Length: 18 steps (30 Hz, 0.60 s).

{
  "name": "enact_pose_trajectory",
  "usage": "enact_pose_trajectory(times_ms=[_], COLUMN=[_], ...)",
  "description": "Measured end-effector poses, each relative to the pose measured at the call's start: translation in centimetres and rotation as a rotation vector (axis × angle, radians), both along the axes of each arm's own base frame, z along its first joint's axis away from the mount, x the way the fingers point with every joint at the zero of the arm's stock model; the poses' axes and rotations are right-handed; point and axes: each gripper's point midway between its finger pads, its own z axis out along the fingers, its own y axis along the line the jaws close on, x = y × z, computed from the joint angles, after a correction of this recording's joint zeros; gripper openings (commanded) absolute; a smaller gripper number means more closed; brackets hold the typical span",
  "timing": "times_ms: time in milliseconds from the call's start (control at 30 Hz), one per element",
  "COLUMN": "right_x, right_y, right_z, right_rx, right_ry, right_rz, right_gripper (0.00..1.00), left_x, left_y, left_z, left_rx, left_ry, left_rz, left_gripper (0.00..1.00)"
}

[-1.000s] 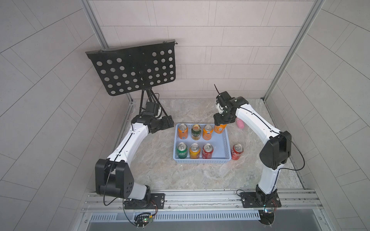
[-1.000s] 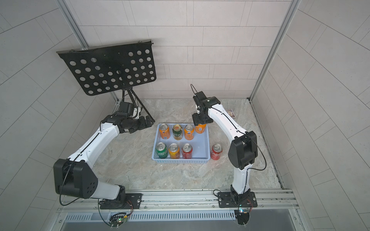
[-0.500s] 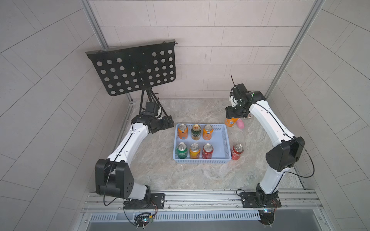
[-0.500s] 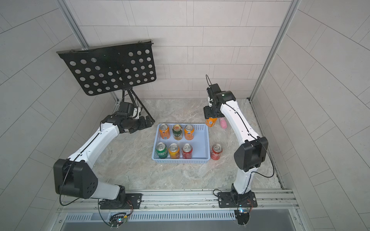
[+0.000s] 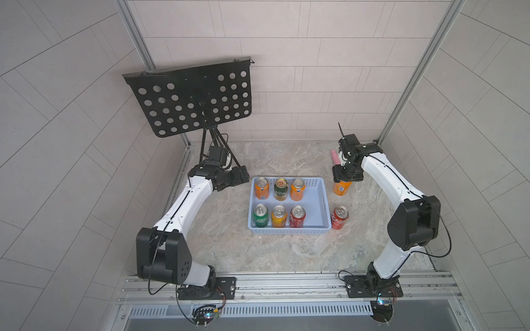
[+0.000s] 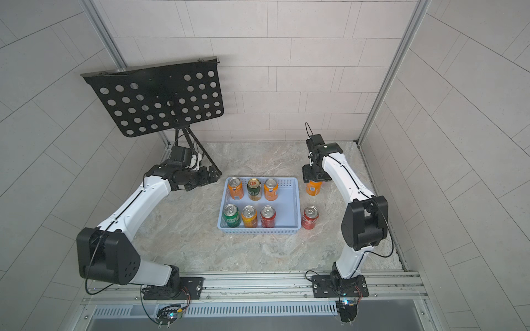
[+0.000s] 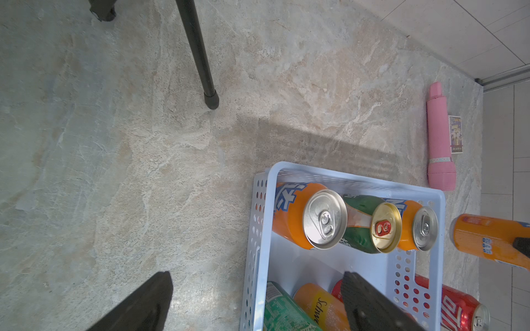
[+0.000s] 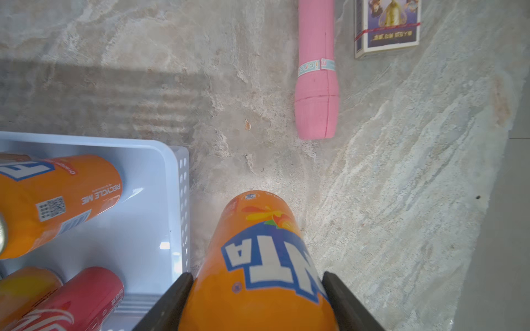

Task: Take out the drinks from the basket
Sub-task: Place the drink at the center of the board.

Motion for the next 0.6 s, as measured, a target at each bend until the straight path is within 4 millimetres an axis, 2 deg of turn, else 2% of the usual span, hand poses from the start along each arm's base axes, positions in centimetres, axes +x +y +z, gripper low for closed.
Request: enact_pose_trajectory(times_ms=[200,600], right_x=[0.5,0.7], right_y=[0.1,0.4], right_z=[-3.2,-6.2], right_rx=[0.005,0.028], right_ry=[0.009,-0.008], right_rz=[-0.022,-0.045], right_gripper=[0.34,0.35], left_x=[0.0,0.0], left_y=[0.0,-0.1], left_z=[0.0,0.0], left_rx=[0.000,-0.003], left_ry=[0.000,0.001], left_rz=[0.000,-0.002], left_gripper=[1.00,1.00])
